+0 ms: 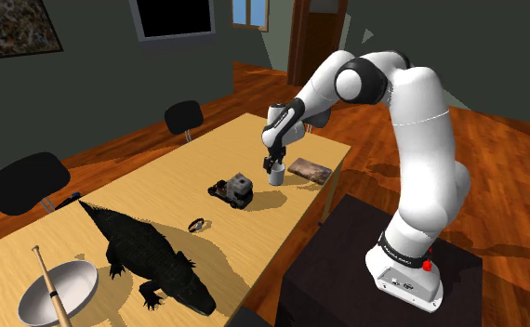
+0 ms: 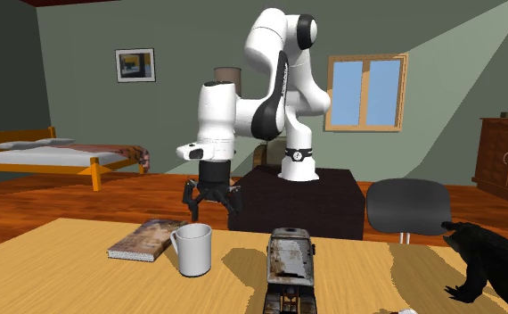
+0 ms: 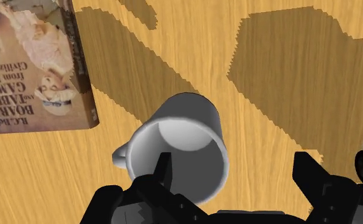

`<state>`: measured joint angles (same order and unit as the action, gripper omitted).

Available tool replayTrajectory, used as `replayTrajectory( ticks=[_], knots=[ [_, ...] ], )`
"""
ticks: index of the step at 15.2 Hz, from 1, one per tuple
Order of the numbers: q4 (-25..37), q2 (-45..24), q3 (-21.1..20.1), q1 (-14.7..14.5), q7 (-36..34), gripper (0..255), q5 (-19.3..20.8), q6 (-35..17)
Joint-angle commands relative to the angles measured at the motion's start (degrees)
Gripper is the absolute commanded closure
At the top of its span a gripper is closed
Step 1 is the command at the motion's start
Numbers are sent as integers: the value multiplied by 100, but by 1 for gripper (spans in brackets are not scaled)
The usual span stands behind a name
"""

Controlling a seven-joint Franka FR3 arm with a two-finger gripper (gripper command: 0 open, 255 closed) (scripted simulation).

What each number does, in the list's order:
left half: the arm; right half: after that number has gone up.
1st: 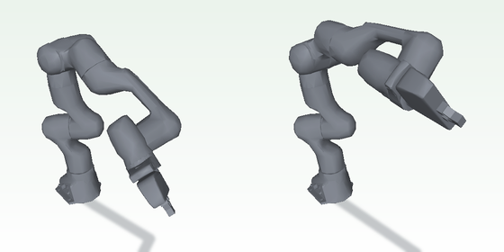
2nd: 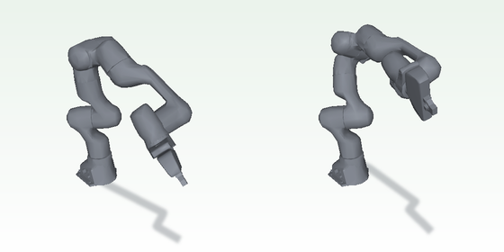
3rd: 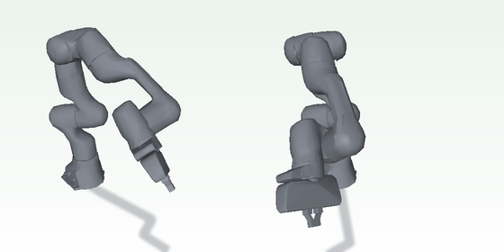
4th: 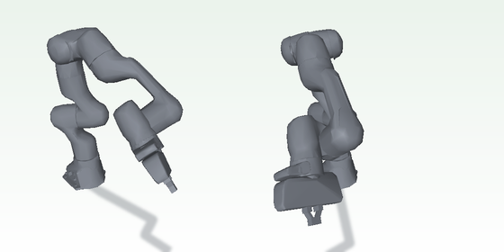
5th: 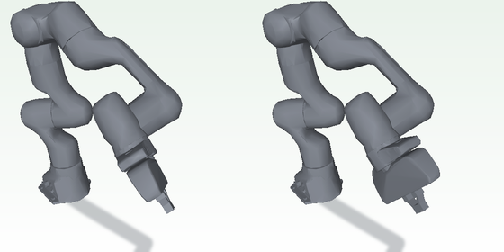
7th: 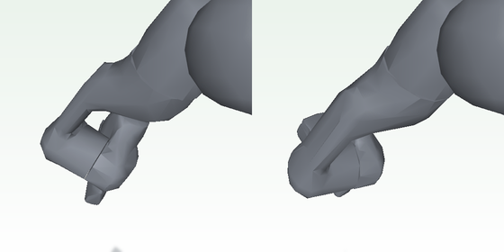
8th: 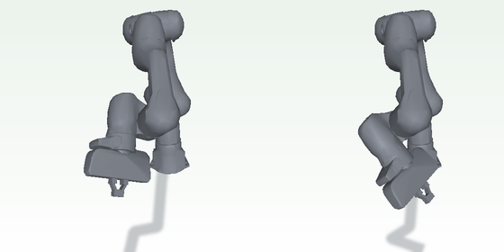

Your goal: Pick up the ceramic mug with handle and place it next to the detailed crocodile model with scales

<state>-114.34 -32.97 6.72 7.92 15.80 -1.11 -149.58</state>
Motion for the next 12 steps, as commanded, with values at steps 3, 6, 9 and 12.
replayTrajectory(
  ticks=[3,6,9,12],
  knots=[
    [326,-451,-43,64,43,0,-42,-116],
    [406,-663,-63,89,55,0,-59,-248],
    [452,-775,-74,102,61,0,-68,-314],
    [452,-775,-74,102,61,0,-68,-314]
  ],
)
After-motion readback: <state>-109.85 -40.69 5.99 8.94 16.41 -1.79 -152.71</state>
